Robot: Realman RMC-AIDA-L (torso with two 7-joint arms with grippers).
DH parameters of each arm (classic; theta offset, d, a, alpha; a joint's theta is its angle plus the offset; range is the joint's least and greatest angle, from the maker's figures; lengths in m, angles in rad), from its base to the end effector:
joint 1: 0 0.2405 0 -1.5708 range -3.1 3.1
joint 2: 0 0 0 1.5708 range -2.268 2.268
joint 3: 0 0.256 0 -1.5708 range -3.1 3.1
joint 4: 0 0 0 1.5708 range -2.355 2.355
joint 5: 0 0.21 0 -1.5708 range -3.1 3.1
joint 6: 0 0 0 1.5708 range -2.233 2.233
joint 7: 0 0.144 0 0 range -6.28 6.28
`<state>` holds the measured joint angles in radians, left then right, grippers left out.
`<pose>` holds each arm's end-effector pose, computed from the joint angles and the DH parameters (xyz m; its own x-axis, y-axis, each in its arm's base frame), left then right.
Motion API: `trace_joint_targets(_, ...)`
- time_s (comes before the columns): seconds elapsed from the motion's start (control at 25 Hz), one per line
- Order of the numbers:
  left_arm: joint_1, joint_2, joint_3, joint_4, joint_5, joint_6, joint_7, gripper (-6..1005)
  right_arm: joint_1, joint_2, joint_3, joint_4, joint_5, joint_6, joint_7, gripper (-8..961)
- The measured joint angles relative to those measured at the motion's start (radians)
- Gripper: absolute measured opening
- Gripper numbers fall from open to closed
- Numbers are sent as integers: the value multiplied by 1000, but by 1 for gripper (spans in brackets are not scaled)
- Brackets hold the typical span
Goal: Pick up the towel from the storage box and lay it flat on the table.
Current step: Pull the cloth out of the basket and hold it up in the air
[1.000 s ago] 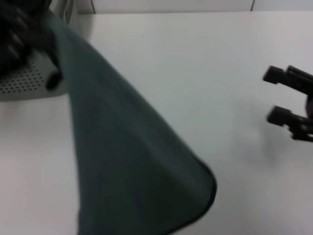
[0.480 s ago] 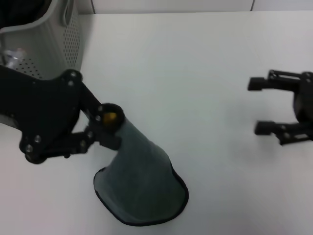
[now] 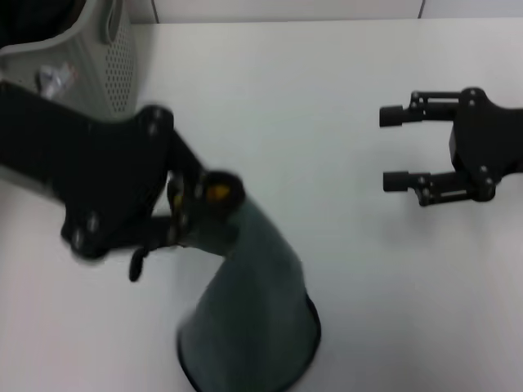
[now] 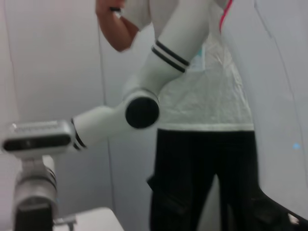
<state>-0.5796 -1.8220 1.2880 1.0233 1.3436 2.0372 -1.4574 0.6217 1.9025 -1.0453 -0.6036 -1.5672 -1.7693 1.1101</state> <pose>-0.1394 0.2927 0.0853 0.8008 -0.1429 0.5816 -0.3219 -0.9216 0.2168 0.1995 0.3402 0.0422 0.8008 0.1086 -0.5890 0.0507 -0.9922 -0.1139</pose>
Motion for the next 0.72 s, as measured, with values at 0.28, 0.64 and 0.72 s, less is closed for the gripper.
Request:
trace_joint_targets(0.28,43,-119,-425,-4,13,-25,-20,13,6,27,23,-5,11,18,2,749)
trace_joint_targets(0.64,53,-130,-445,-3,30,-27,-13,13,-32,66,171,-45,16,-25,-9,748)
trace_joint_targets(0.72,39,-111,-359,9,94,-13,-14,13,-35,67,185,-43,16,-40,-12,748)
